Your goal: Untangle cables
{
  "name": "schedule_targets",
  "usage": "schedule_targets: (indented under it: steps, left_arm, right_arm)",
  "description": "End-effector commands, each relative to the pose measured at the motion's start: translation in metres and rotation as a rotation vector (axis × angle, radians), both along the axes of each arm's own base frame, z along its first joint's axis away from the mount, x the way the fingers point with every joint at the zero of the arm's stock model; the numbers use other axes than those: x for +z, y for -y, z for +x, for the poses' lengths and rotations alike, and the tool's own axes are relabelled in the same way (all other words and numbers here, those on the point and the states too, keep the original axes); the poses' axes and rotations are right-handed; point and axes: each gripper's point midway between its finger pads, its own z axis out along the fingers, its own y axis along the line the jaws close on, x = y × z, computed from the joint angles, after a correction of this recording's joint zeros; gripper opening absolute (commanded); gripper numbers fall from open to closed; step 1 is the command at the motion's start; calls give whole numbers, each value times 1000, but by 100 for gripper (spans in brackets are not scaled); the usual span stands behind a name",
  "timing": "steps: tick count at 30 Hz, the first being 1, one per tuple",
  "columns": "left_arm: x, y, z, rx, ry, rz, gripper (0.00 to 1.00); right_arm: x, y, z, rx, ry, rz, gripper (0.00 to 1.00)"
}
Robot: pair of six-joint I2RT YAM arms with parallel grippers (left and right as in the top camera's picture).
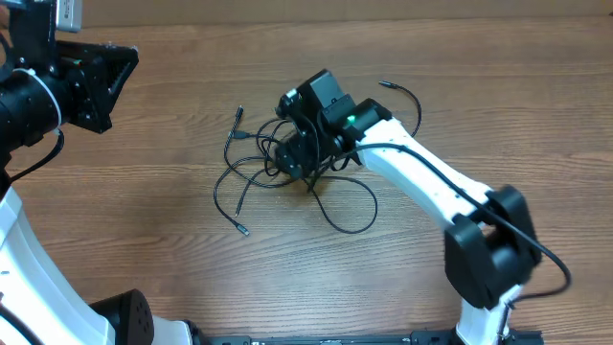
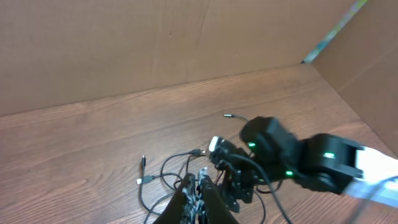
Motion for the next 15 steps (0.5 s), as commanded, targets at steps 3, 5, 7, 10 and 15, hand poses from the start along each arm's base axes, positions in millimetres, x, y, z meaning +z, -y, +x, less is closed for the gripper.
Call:
schedule_targets:
  steps: [3,5,7,10,15]
  left_arm:
    - [0,3,-2,-22,3,3,4]
    - [-1,3,-3,-25,0,8,4]
    - [-1,3,-2,-28,4,13,4]
    - [0,3,-2,-29,10,14,4]
    - [-1,3,0,-29,7,13,4]
  right_arm:
    - [-37,8,0,43,-33,-71,4]
    - [-29,4,-5,57,-44,-57,4]
    - [11,-4,-9,75,-34,-21,4]
    - [128,-8,-10,76,89,72,4]
    - [343,10,-35,17,425,355,4]
